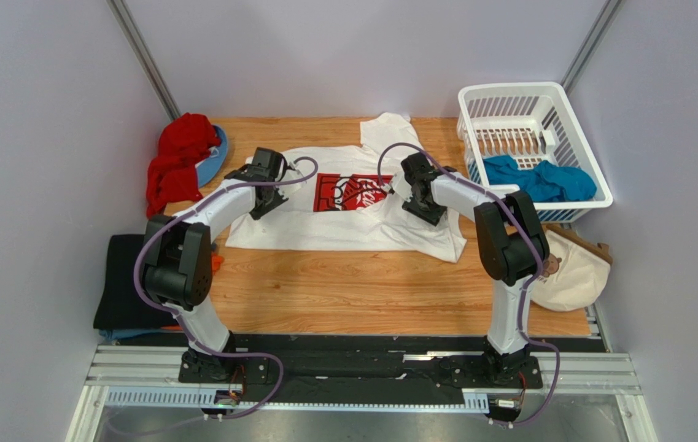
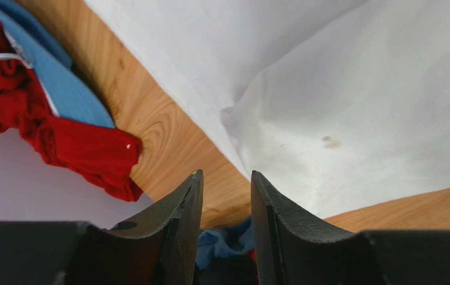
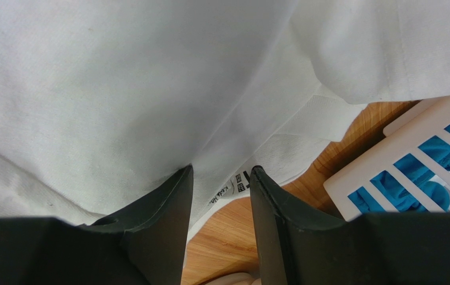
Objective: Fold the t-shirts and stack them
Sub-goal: Fold the tshirt
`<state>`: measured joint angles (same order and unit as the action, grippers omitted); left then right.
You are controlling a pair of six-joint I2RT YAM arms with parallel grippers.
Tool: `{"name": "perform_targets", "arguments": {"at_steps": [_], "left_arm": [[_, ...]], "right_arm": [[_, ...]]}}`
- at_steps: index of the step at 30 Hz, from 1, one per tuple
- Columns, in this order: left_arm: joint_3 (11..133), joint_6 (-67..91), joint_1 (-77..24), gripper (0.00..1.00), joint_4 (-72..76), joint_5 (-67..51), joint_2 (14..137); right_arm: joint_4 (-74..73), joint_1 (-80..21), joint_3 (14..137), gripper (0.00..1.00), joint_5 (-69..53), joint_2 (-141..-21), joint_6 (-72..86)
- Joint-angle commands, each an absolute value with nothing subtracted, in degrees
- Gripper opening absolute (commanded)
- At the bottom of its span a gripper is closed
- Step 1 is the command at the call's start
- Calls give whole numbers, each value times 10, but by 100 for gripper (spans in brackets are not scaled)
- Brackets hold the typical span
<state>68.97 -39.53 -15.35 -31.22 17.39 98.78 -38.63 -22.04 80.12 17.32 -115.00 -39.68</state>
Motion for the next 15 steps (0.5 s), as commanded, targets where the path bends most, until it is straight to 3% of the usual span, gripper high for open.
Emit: {"name": "perform_targets", "arguments": {"at_steps": [1, 9, 15], "left_arm": [[685, -384, -161, 44, -323, 137, 1000], [706, -423, -161, 42, -330, 146, 1077], [699, -440, -161, 35, -334, 155, 1098]], "right_arm": [[-372, -220, 791, 45, 170, -1155, -402], [-367, -215, 775, 45, 184, -1162, -425], [-368, -214, 753, 45, 181, -1145, -436]]}}
